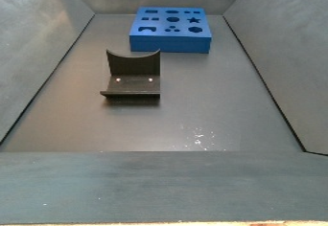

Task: Pick up the rectangle object. Move up. Place the rectangle object on the fixture. Regrasp the rectangle object. Move to above the board. Insert the rectangle object.
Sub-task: Insert the rectangle object.

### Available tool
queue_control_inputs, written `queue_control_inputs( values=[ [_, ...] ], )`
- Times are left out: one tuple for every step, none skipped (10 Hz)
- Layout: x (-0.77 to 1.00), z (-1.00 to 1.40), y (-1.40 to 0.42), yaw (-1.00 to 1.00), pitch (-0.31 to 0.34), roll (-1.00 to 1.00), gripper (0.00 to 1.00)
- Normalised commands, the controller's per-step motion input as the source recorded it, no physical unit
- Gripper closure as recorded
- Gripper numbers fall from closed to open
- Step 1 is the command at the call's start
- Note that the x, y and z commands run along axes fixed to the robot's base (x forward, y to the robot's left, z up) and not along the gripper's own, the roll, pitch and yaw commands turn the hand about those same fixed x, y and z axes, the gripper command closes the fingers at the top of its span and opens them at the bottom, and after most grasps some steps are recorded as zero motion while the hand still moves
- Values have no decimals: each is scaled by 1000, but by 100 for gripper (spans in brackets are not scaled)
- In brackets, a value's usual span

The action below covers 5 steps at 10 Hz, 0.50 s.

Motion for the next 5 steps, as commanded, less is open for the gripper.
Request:
queue_control_inputs(
  values=[
    [166, -246, -386, 66, -57, -300, 100],
    [249, -237, -400, 43, -29, 0, 100],
    [289, -200, -454, 0, -29, 6, 100],
    [317, -169, -471, 0, -23, 91, 100],
    [306, -151, -466, 0, -23, 154, 100]
  ],
)
